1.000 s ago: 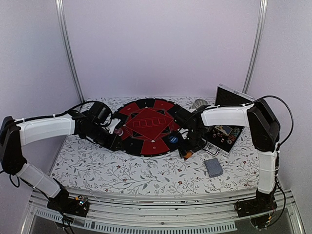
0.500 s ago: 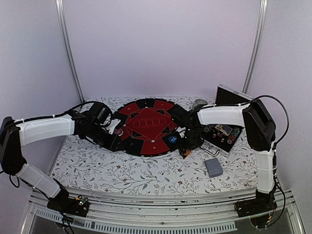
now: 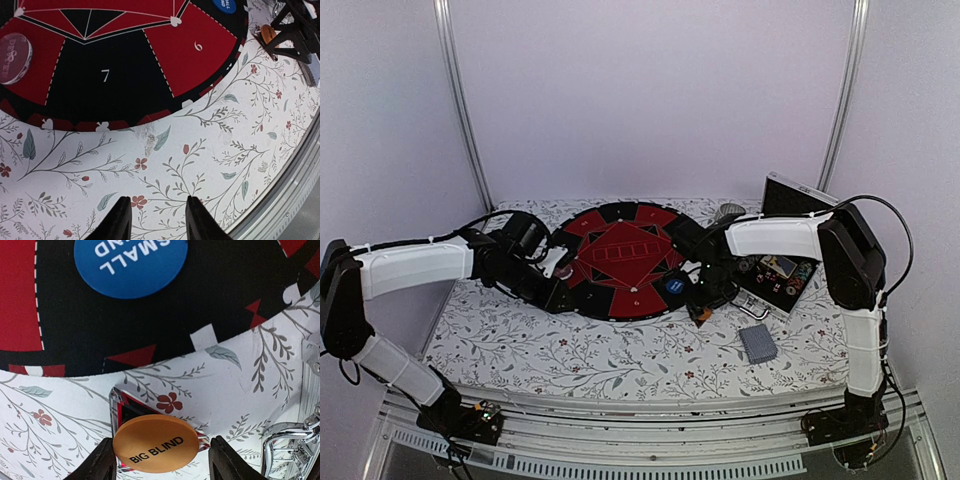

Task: Distribute texas hold em gaming equipment
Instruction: Move the big blind button to the center of the board.

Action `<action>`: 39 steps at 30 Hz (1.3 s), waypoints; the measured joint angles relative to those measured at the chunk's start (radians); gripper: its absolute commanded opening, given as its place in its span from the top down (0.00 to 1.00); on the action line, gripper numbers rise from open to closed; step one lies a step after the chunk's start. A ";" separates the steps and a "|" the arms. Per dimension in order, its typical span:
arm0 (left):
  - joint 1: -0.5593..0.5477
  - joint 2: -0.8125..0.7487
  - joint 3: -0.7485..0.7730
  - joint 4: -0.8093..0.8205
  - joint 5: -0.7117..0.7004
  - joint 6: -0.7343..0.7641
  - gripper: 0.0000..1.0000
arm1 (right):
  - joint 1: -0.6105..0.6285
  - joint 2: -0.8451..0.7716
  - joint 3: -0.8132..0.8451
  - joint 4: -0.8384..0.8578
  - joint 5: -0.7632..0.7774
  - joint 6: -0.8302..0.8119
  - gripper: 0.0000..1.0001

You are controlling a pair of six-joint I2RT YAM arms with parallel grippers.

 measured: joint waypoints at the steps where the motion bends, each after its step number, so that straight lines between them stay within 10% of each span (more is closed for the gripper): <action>1: 0.000 0.000 0.000 0.001 0.000 0.000 0.60 | 0.002 -0.004 -0.005 -0.003 0.000 0.000 0.52; 23: 0.000 0.000 0.000 0.003 0.012 0.014 0.60 | 0.029 -0.028 -0.009 -0.068 -0.052 -0.078 0.19; 39: 0.000 0.000 0.000 0.003 0.015 0.017 0.60 | 0.008 0.000 -0.004 -0.042 -0.108 -0.200 0.42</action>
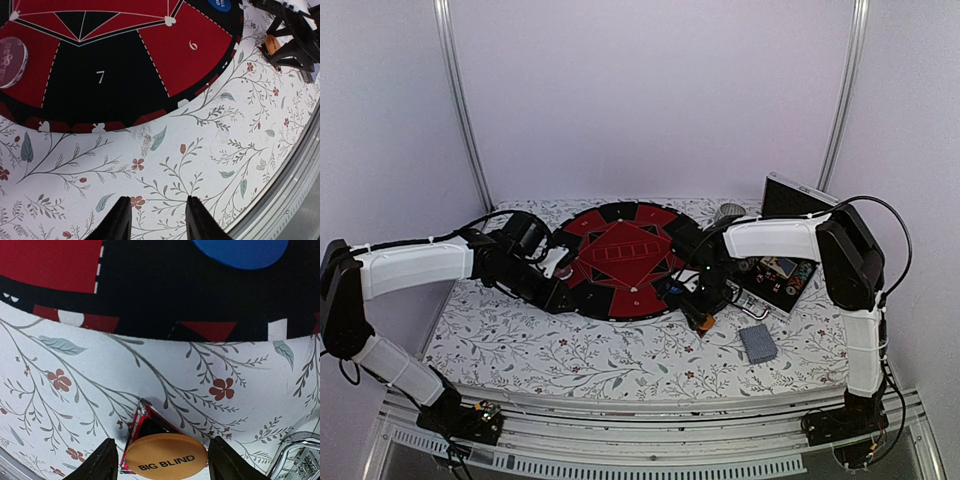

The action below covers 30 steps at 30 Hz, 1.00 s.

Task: Distribute texas hold em gaming equipment
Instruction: Move the big blind button to the center of the board, then pick up the big blind button from the center of the board, then place the big blind button at position 4.

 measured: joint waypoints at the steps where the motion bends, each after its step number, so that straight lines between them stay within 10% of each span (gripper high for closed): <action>1: 0.000 0.000 0.000 0.000 0.000 0.001 0.60 | 0.000 0.002 0.000 0.000 0.000 0.000 0.44; 20: 0.000 0.000 0.000 0.000 0.014 0.002 0.60 | -0.001 0.003 0.048 -0.017 0.002 0.005 0.57; 30: 0.000 -0.014 -0.002 0.009 0.023 0.006 0.60 | -0.084 0.027 0.370 0.044 -0.023 0.003 0.62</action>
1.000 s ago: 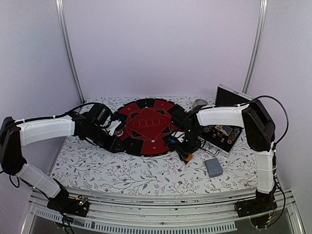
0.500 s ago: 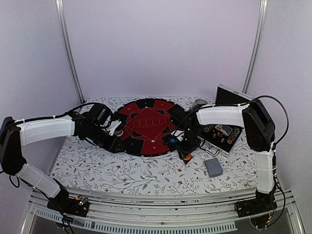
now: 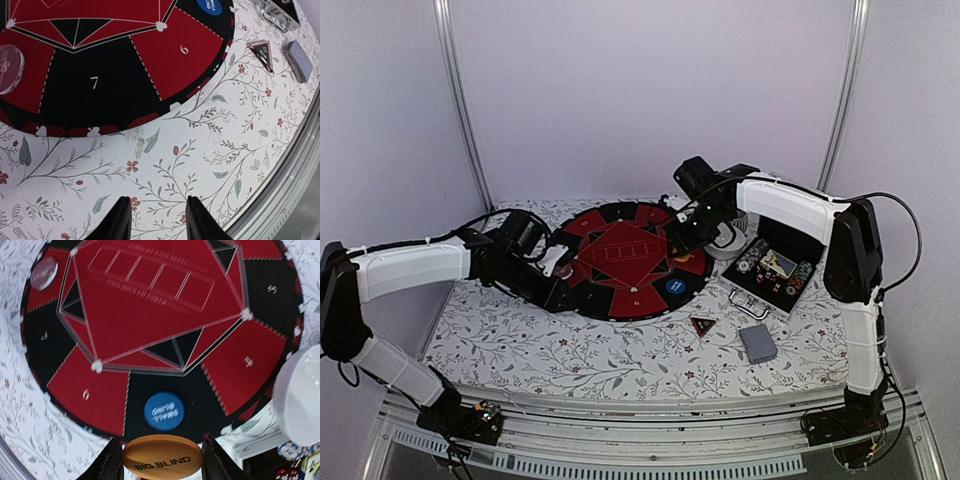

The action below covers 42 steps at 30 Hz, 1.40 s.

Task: Distribute texas hold em gaming equipment
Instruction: Place the big blind button at position 4.

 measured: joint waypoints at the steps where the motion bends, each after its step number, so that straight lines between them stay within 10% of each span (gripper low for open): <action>1: 0.000 -0.004 -0.002 0.001 0.000 0.000 0.60 | -0.015 0.017 0.036 0.017 0.002 0.002 0.62; 15: 0.026 -0.042 -0.007 0.025 0.004 0.011 0.59 | -0.077 0.352 0.300 0.102 0.058 -0.004 0.66; 42: 0.028 -0.039 -0.014 0.025 0.016 0.014 0.58 | -0.076 0.412 0.315 0.122 0.153 -0.006 0.62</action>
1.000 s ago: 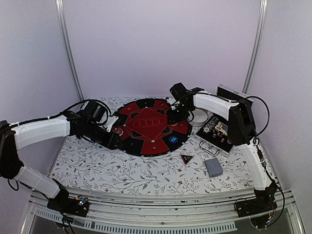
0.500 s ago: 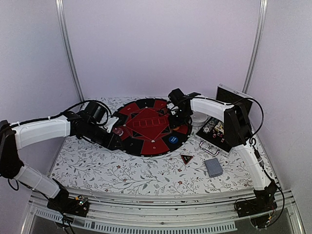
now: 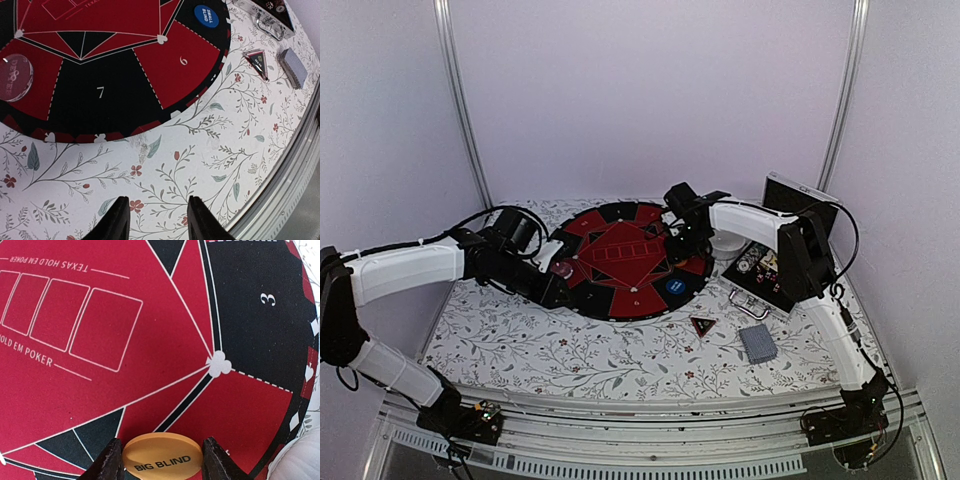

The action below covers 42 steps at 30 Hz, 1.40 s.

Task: Distribute texas hold em gaming equipment
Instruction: Place the big blind button at position 4.

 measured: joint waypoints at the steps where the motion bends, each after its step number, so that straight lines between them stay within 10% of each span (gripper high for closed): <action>1: 0.000 0.000 0.000 0.000 0.001 0.000 0.58 | 0.000 0.003 0.003 0.002 0.002 0.000 0.62; 23: 0.001 0.000 0.000 0.000 0.000 0.000 0.58 | -0.001 0.021 0.021 0.042 -0.014 0.000 0.60; 30: 0.001 0.000 0.000 0.000 0.000 0.000 0.58 | -0.001 0.026 0.027 0.042 -0.018 -0.002 0.33; 42: 0.002 -0.034 0.007 -0.002 -0.029 0.015 0.50 | 0.007 0.016 0.028 0.032 -0.061 -0.005 0.14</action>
